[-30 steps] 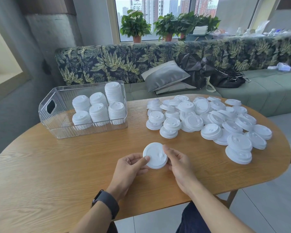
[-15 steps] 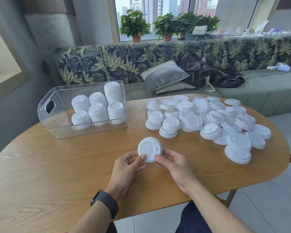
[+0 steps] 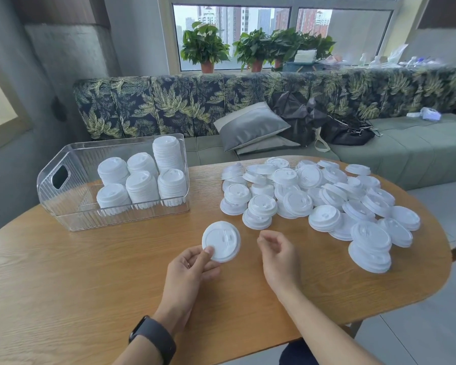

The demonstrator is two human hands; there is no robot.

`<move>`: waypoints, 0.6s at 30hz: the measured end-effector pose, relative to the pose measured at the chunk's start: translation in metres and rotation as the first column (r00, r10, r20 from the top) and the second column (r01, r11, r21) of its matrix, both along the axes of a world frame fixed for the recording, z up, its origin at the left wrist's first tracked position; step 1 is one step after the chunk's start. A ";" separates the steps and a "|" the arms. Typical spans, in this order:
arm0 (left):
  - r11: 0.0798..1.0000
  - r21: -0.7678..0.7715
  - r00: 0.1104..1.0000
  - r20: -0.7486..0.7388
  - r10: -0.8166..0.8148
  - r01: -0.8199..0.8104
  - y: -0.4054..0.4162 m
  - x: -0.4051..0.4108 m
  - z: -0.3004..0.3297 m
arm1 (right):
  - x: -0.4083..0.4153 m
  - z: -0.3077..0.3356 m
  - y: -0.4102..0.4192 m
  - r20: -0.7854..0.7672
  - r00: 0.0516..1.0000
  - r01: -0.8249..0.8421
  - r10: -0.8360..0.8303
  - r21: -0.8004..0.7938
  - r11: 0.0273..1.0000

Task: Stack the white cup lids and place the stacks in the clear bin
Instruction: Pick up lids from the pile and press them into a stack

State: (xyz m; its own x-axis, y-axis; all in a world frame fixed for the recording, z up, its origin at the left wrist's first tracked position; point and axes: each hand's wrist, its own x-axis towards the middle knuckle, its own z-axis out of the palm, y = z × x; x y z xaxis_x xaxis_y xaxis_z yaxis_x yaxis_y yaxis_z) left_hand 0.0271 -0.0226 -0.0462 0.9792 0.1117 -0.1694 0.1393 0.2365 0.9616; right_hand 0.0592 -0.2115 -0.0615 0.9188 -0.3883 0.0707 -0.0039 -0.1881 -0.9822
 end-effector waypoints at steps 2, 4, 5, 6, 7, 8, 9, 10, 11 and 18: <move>1.000 0.006 1.000 0.001 0.013 -0.013 0.000 0.006 0.001 | 0.015 -0.003 -0.003 0.040 0.998 0.043 -0.040 -0.089 0.995; 1.000 0.013 1.000 -0.005 0.014 -0.014 0.000 0.015 0.002 | 0.030 -0.006 -0.005 0.069 0.996 0.068 -0.058 -0.156 0.986; 1.000 0.018 1.000 -0.007 0.012 -0.012 0.000 0.019 0.002 | 0.037 -0.007 -0.007 0.074 0.995 0.080 -0.068 -0.175 0.981; 1.000 0.023 1.000 -0.009 0.012 -0.012 0.000 0.024 0.002 | 0.044 -0.008 -0.008 0.073 0.994 0.089 -0.076 -0.196 0.976; 1.000 0.027 1.000 -0.010 0.012 -0.012 0.000 0.029 0.001 | 0.052 -0.010 -0.010 0.079 0.993 0.100 -0.084 -0.225 0.969; 0.999 0.033 1.000 -0.011 0.011 -0.011 0.000 0.034 0.000 | 0.059 -0.012 -0.011 0.085 0.992 0.114 -0.094 -0.266 0.957; 0.999 0.040 1.000 -0.012 0.009 -0.008 0.000 0.038 0.000 | 0.067 -0.014 -0.012 0.080 0.991 0.124 -0.104 -0.304 0.944; 0.999 0.048 1.000 -0.013 0.005 -0.005 0.000 0.041 -0.001 | 0.074 -0.014 -0.013 0.060 0.992 0.127 -0.113 -0.328 0.936; 0.998 0.056 1.000 -0.011 0.000 0.000 0.000 0.043 -0.002 | 0.080 -0.013 -0.013 0.036 0.992 0.130 -0.125 -0.334 0.934; 0.998 0.063 1.000 0.001 -0.010 0.010 -0.001 0.048 -0.006 | 0.101 -0.007 -0.013 -0.068 0.979 0.140 -0.191 -0.451 0.881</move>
